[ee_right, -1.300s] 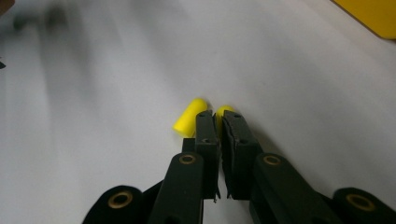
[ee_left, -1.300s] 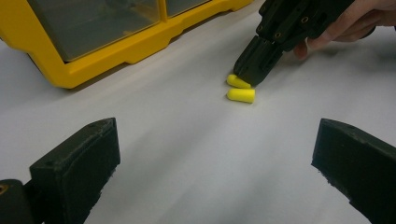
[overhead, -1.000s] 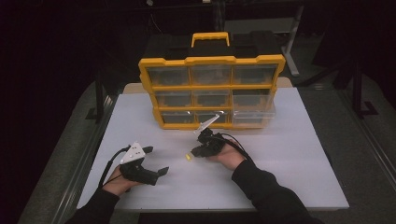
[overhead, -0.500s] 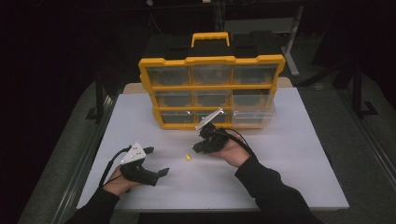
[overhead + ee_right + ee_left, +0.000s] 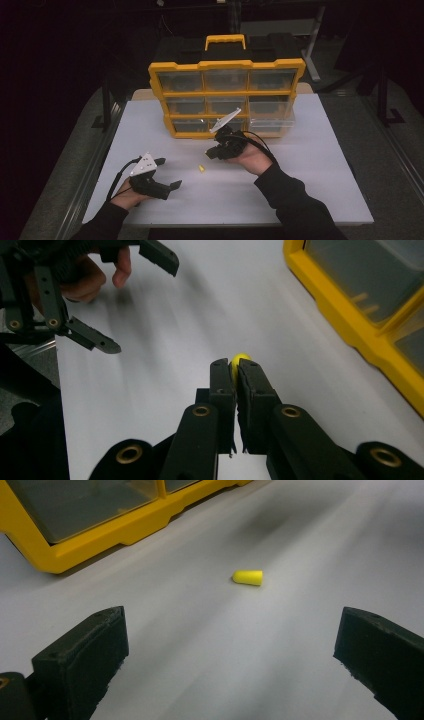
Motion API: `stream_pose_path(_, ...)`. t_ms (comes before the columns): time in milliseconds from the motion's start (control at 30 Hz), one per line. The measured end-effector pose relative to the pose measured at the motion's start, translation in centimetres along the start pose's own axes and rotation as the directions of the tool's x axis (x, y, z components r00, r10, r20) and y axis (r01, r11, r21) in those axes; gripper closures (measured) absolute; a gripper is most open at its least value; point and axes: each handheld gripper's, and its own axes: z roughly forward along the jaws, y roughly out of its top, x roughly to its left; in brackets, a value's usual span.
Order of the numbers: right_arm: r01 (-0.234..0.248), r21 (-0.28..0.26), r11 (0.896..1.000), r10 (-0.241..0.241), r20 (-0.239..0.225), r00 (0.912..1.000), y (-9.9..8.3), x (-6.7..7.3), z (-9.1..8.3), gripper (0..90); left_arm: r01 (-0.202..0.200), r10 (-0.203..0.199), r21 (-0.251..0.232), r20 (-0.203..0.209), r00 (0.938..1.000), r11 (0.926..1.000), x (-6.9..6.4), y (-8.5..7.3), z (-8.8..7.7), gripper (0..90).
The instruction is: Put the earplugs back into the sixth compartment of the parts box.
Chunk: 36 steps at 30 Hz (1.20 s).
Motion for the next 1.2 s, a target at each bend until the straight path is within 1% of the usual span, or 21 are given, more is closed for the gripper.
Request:
stream_pose_path(100, -0.001, -0.012, 1.0, 0.001, 0.006, 1.0, 0.3, 0.0, -0.7, 84.7, 0.001, -0.001, 0.0, 0.001, 1.0, 1.0, 0.0, 0.0, 0.0, 0.3)
stream_pose_path(200, -0.002, -0.021, 1.0, 0.002, 0.001, 1.0, 0.6, 0.0, -1.2, 84.7, 0.002, -0.002, 0.0, 0.003, 1.0, 1.0, 0.0, 0.0, 0.1, 0.3)
stream_pose_path(300, 0.005, -0.017, 1.0, -0.005, 0.012, 0.9999, 1.2, 0.1, -1.9, 84.7, 0.003, -0.003, 0.0, 0.004, 1.0, 1.0, 0.0, 0.0, 0.1, 0.3)
stream_pose_path(400, -0.001, -0.025, 1.0, 0.001, 0.016, 0.9999, 1.8, 0.1, -2.7, 84.7, 0.004, -0.004, -0.003, 0.004, 1.0, 1.0, 0.0, 0.0, 0.1, 0.3)
stream_pose_path(467, 0.008, -0.028, 1.0, -0.007, 0.017, 0.9998, 2.1, 0.1, -3.1, 84.7, 0.002, -0.002, 0.0, 0.003, 1.0, 1.0, 0.0, 0.0, 0.1, 0.3)
stream_pose_path(567, 0.004, -0.038, 0.999, -0.004, 0.011, 0.9999, 2.7, -0.1, -4.0, 84.6, 0.003, -0.003, -0.001, 0.002, 1.0, 1.0, 0.0, 0.0, 0.0, 0.3)
stream_pose_path(667, 0.005, -0.04, 0.999, -0.004, 0.019, 0.9998, 3.1, -0.2, -4.8, 84.7, 0.001, -0.001, -0.001, 0.001, 1.0, 1.0, 0.0, 0.0, 0.0, 0.3)
stream_pose_path(833, 0.017, -0.039, 0.999, -0.016, 0.033, 0.9993, 3.8, -0.6, -6.0, 84.6, 0.002, -0.002, 0.001, 0.003, 1.0, 1.0, 0.0, 0.0, 0.1, 0.3)
stream_pose_path(967, 0.008, -0.043, 0.999, -0.006, 0.037, 0.9993, 4.3, -1.0, -7.1, 84.6, 0.001, -0.001, 0.004, 0.003, 1.0, 1.0, 0.0, 0.0, 0.1, 0.4)
stream_pose_path(1200, 0.005, -0.06, 0.998, -0.002, 0.06, 0.9982, 4.8, -1.6, -9.2, 84.6, -0.004, 0.004, 0.012, 0.001, 1.0, 0.9999, 0.1, -0.1, 0.1, 0.3)
